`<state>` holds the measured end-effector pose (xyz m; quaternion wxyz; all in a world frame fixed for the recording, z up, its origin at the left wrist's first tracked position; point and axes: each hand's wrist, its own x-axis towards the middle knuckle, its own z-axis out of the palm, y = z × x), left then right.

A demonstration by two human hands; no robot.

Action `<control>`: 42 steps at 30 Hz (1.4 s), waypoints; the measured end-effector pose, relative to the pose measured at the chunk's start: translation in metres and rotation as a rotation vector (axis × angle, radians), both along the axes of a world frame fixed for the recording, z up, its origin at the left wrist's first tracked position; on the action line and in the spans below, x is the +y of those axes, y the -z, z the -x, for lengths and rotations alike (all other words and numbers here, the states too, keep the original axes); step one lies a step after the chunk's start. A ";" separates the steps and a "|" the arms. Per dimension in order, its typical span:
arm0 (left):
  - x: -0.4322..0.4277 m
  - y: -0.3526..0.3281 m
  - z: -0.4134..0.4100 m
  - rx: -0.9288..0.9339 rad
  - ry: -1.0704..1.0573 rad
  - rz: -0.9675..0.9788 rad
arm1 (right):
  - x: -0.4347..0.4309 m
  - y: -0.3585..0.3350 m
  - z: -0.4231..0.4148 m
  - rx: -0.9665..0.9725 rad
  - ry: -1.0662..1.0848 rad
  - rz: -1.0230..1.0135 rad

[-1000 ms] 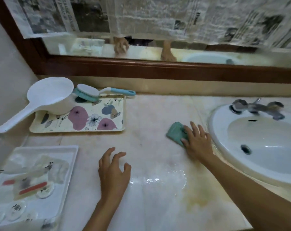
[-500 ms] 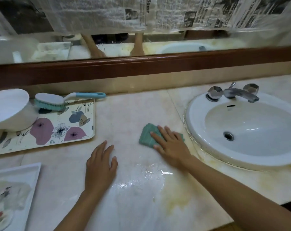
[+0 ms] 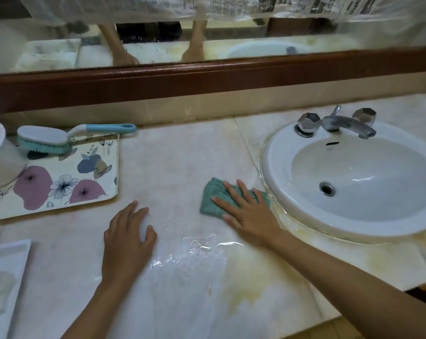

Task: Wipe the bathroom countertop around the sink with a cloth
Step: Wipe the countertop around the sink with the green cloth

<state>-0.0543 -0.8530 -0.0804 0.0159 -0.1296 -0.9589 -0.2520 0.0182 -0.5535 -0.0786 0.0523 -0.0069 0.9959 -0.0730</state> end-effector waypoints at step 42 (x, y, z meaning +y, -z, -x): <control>0.002 0.003 0.001 0.034 0.005 0.047 | -0.055 -0.005 0.002 -0.050 0.330 0.067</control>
